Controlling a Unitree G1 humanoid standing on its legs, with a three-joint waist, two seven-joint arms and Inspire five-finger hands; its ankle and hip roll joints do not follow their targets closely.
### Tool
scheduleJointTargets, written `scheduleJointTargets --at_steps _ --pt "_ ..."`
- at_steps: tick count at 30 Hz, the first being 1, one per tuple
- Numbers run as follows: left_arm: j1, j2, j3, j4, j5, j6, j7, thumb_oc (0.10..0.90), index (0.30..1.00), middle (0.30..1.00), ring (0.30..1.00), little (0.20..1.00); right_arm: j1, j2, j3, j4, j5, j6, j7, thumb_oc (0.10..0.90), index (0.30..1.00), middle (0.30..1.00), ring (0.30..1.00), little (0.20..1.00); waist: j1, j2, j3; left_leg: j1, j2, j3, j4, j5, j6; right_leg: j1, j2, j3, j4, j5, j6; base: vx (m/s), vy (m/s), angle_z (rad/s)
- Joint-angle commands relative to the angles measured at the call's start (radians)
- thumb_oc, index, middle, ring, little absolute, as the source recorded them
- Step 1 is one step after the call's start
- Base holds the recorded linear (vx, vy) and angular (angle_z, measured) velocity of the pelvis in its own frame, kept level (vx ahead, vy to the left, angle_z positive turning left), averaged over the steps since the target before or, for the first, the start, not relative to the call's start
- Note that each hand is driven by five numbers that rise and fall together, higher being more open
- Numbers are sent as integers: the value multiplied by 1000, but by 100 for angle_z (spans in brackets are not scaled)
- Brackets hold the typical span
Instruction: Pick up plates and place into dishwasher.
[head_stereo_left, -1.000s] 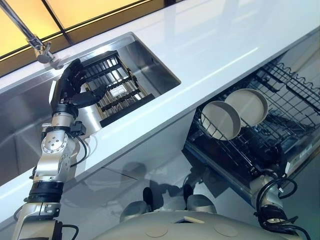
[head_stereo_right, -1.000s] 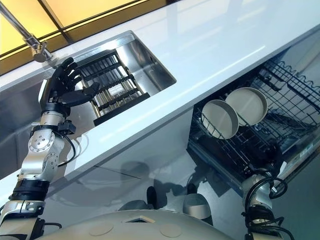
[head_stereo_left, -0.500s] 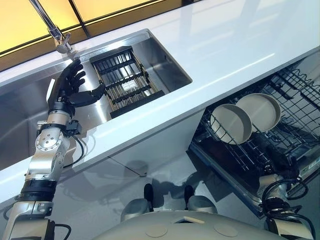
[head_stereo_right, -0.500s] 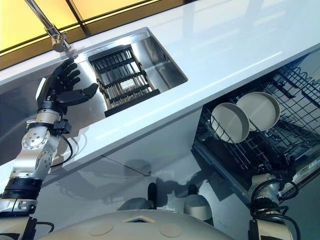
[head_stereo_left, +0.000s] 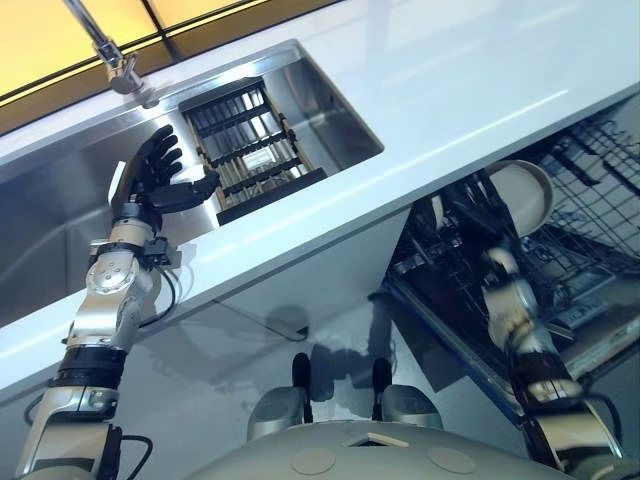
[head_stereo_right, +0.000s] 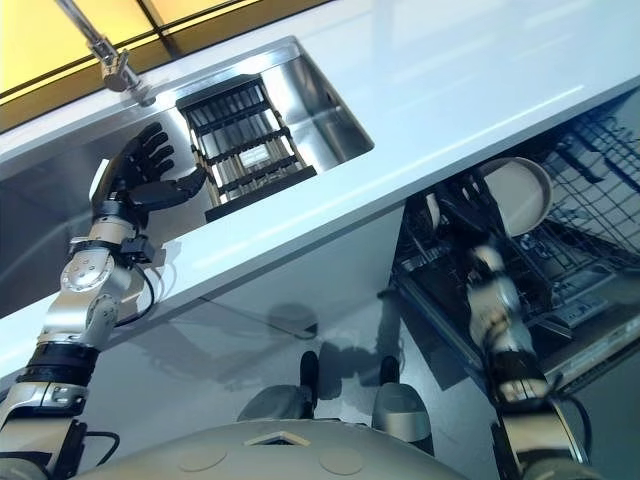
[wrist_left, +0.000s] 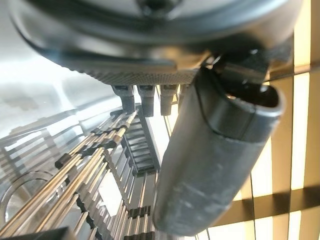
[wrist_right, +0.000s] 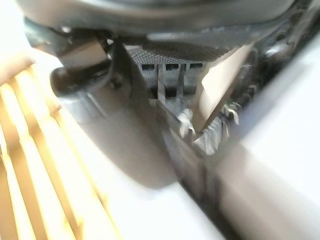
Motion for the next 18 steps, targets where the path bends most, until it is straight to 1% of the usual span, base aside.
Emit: scheduleJointTargets --at_steps 1,3,5,6,7,9,10,11,13,14,16,17,18 --pt "-159 45 -1 0 -5 -119 -5 800 900 900 900 900 -423 82 108 -245 -26 -81 142 800 900 900 900 900 84 -55 -44 -9 -69 33 93 -125 26 20 27 -26 90 -143 -20 59 -3 8" --pt "-163 41 -9 21 -2 -129 -13 800 900 900 900 900 -461 99 124 -308 -31 -114 118 800 900 900 900 900 91 -61 -51 -10 -71 28 98 -130 28 24 27 -26 90 -146 -21 62 6 10" --pt "-167 33 -16 42 1 -134 -18 800 900 900 900 900 -499 120 119 -362 -62 -164 72 800 900 900 900 900 98 -65 -63 -7 -74 19 100 -136 29 28 28 -24 88 -148 -20 74 23 8" --pt "-169 32 -18 47 -2 -134 -18 800 900 900 900 900 -506 122 116 -365 -71 -175 55 800 900 900 900 900 99 -66 -65 -5 -74 18 99 -137 30 29 28 -24 86 -147 -20 68 37 7" --pt "-169 31 -15 51 -6 -133 -21 800 900 900 900 900 -510 128 97 -360 -79 -188 13 800 900 900 900 900 100 -67 -72 0 -76 14 96 -139 32 32 27 -21 83 -147 -19 63 39 6" --pt "-163 29 -8 51 -12 -130 -24 800 900 900 900 900 -494 132 70 -342 -150 -190 -66 800 900 900 900 900 100 -67 -80 8 -78 11 87 -141 34 35 26 -20 74 -144 -16 49 45 6" --pt "-155 28 -2 47 -16 -128 -25 800 900 900 900 900 -476 127 58 -324 -176 -190 -121 800 900 900 900 900 99 -67 -84 13 -80 10 78 -139 36 35 26 -19 69 -142 -16 24 57 4" --pt "-137 23 4 39 -14 -132 -25 800 900 900 900 900 -445 125 37 -305 -182 -190 -151 800 900 900 900 900 97 -65 -86 17 -81 9 70 -137 39 35 25 -17 65 -138 -14 15 54 3" --pt "-108 12 17 25 -5 -137 -26 800 900 900 900 900 -391 122 3 -281 -194 -192 -176 800 900 900 900 900 93 -62 -89 25 -82 11 56 -134 42 36 24 -14 57 -133 -11 5 51 2" --pt "-82 4 29 8 1 -138 -25 800 900 900 900 900 -344 117 -20 -267 -196 -211 -186 800 900 900 900 900 90 -60 -93 29 -83 13 45 -131 44 34 24 -11 51 -128 -8 -48 89 3" --pt "-26 -18 47 -30 12 -149 -10 800 900 900 900 900 -233 113 -70 -268 -301 -240 -255 800 900 900 900 900 73 -53 -91 37 -85 23 27 -119 50 26 23 -1 50 -115 -3 -68 105 3" --pt "-11 -24 53 -38 15 -155 -7 800 900 900 900 900 -198 106 -85 -271 -338 -225 -285 800 900 900 900 900 66 -50 -89 41 -85 27 21 -117 51 24 24 4 51 -113 -1 6 60 4" --pt "-10 -25 53 -38 15 -155 -7 800 900 900 900 900 -196 106 -84 -273 -340 -224 -288 800 900 900 900 900 66 -50 -92 48 -85 26 17 -124 50 28 24 6 49 -121 0 -42 77 4"
